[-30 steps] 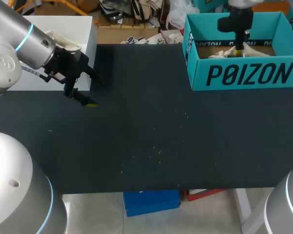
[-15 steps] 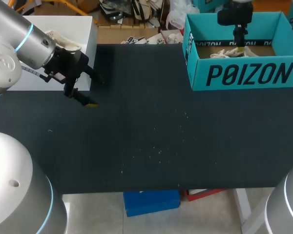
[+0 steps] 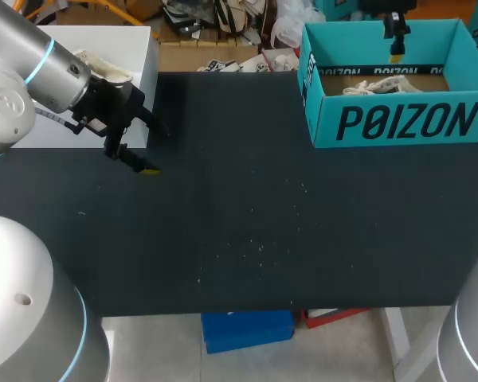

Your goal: Take the shoe out of the shoebox, open the shoe tongue, remove and reinsert the insole, then place the shoe into the shoebox

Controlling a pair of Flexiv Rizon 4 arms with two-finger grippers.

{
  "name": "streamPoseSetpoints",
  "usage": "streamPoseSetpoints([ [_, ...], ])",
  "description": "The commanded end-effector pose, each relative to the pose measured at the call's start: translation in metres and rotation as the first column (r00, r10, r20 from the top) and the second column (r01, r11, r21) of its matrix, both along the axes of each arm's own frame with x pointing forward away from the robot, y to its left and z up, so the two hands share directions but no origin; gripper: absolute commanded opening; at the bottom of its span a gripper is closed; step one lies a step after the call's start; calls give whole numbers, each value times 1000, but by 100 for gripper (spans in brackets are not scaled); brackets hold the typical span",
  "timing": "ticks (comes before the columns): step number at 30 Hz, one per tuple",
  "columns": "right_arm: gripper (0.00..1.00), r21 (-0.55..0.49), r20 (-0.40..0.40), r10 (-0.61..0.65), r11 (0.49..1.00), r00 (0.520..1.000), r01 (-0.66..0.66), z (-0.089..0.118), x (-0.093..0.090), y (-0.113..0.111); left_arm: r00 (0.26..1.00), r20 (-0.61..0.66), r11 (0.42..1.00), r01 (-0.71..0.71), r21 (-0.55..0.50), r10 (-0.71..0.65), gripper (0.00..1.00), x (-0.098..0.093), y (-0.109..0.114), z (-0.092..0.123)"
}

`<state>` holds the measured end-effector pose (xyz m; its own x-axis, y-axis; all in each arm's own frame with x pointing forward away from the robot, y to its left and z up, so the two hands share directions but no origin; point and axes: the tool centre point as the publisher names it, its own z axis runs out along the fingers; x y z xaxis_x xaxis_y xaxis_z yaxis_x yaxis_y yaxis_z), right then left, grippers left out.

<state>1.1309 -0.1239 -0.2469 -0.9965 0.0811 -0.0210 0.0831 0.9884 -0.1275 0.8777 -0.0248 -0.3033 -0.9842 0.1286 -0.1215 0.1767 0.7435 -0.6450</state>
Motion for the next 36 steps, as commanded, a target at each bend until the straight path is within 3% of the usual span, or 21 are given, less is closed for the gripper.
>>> streamPoseSetpoints([
  [1, 100, -36, 145, 9, 999, 989, -4, 33, -42, 15, 1000, 1, 1000, -1, 3, 1, 100, 0, 0, 0],
  [9, 100, -49, 190, -16, 998, 982, 25, 61, -97, 40, 1000, 1, 1000, -1, 3, 1, 100, 0, 0, 0],
  [17, 100, -27, 235, -22, 999, 972, 29, 54, -164, 67, 1000, 1, 1000, -1, 3, 1, 100, 0, 0, 0],
  [27, 100, -6, 256, -34, 999, 966, 37, 13, -240, 98, 1000, 1, 1000, -1, 3, 1, 100, 0, 0, 0],
  [31, 100, 50, 269, -46, 998, 962, 34, -13, -257, 112, 1000, 1, 1000, -1, 3, 1, 100, 0, 0, 0],
  [36, 100, 104, 250, -48, 994, 967, 22, -42, -266, 130, 1000, 1, 1000, -1, 3, 1, 100, 0, 0, 0],
])
